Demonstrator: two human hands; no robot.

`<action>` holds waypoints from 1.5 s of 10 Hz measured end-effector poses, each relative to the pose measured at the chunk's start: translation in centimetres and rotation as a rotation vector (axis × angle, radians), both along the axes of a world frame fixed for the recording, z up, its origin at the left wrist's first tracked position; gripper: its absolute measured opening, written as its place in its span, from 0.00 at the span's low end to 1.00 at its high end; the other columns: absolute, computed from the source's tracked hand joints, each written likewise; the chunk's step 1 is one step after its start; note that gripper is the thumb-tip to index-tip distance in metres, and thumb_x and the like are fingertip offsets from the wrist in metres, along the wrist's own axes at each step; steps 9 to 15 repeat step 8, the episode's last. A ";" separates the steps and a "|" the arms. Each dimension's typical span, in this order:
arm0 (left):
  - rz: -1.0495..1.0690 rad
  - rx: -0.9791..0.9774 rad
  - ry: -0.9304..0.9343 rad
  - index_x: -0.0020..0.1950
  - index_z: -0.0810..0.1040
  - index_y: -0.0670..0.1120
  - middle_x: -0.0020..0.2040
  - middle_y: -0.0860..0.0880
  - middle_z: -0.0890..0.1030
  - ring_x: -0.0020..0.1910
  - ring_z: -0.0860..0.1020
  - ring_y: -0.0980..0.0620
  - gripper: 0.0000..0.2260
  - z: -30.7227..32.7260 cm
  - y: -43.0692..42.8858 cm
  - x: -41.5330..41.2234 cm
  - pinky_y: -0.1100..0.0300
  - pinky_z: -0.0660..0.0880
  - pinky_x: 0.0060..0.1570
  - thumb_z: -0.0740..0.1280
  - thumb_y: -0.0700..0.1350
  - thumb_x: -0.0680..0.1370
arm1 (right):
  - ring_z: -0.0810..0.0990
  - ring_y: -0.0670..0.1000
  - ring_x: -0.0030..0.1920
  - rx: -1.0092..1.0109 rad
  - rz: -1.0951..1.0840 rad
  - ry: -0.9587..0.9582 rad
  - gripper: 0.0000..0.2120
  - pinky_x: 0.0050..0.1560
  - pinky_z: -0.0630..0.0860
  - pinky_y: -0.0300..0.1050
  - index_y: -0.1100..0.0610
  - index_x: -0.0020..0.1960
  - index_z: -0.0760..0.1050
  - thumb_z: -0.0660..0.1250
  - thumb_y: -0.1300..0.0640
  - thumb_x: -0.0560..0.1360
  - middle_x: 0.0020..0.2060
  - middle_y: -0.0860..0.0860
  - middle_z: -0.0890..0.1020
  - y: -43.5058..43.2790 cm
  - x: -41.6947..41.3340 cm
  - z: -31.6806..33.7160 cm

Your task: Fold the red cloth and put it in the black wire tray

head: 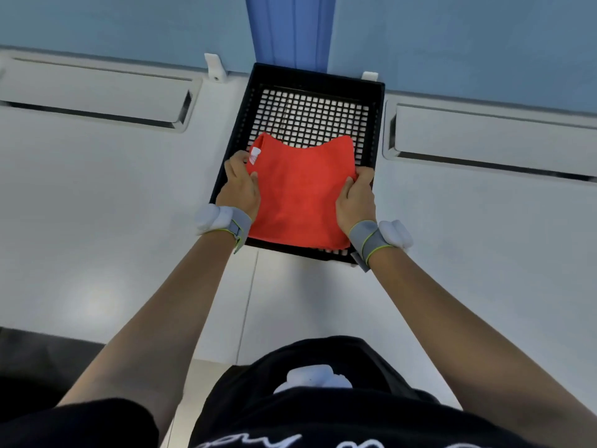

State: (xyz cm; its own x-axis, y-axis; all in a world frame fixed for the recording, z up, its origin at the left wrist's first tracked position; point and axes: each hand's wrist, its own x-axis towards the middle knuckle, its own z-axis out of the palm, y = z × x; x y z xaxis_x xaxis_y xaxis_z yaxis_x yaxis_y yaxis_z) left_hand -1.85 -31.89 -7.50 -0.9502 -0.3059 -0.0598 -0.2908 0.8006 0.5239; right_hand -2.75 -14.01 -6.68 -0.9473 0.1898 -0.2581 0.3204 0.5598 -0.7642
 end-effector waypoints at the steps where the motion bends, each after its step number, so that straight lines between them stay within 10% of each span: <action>1: -0.072 -0.301 -0.099 0.73 0.63 0.42 0.74 0.41 0.63 0.67 0.70 0.42 0.19 -2.4 -0.3 -0.9 0.49 0.69 0.57 0.49 0.40 0.81 | 0.71 0.62 0.63 0.305 0.098 -0.048 0.24 0.59 0.69 0.52 0.61 0.73 0.55 0.54 0.66 0.77 0.67 0.62 0.65 -1.3 -0.3 -1.8; 3: -0.352 -0.280 -0.200 0.78 0.52 0.44 0.80 0.45 0.53 0.78 0.51 0.47 0.26 -6.0 -0.2 -0.5 0.49 0.49 0.75 0.49 0.52 0.82 | 0.49 0.57 0.77 0.615 0.241 -0.084 0.31 0.76 0.48 0.52 0.62 0.76 0.47 0.53 0.51 0.79 0.77 0.58 0.51 -3.8 1.6 -5.1; 6: -0.354 -0.268 -0.263 0.78 0.48 0.45 0.80 0.46 0.50 0.79 0.49 0.48 0.28 -5.6 0.1 -0.4 0.49 0.48 0.76 0.49 0.55 0.81 | 0.43 0.53 0.78 0.566 0.251 -0.197 0.34 0.76 0.45 0.51 0.61 0.77 0.41 0.51 0.46 0.79 0.78 0.55 0.44 -3.5 1.4 -5.2; 8: -0.326 -0.135 -0.568 0.76 0.58 0.42 0.78 0.42 0.58 0.76 0.58 0.42 0.25 -1.2 1.2 -2.8 0.49 0.60 0.71 0.53 0.52 0.81 | 0.53 0.56 0.76 0.329 0.398 -0.332 0.28 0.75 0.54 0.51 0.58 0.75 0.55 0.54 0.48 0.79 0.77 0.56 0.56 -1.2 -0.1 -1.7; 15: -0.326 -0.135 -0.568 0.76 0.58 0.42 0.78 0.42 0.58 0.76 0.58 0.42 0.25 -1.2 1.2 -2.8 0.49 0.60 0.71 0.53 0.52 0.81 | 0.53 0.56 0.76 0.329 0.398 -0.332 0.28 0.75 0.54 0.51 0.58 0.75 0.55 0.54 0.48 0.79 0.77 0.56 0.56 -1.2 -0.1 -1.7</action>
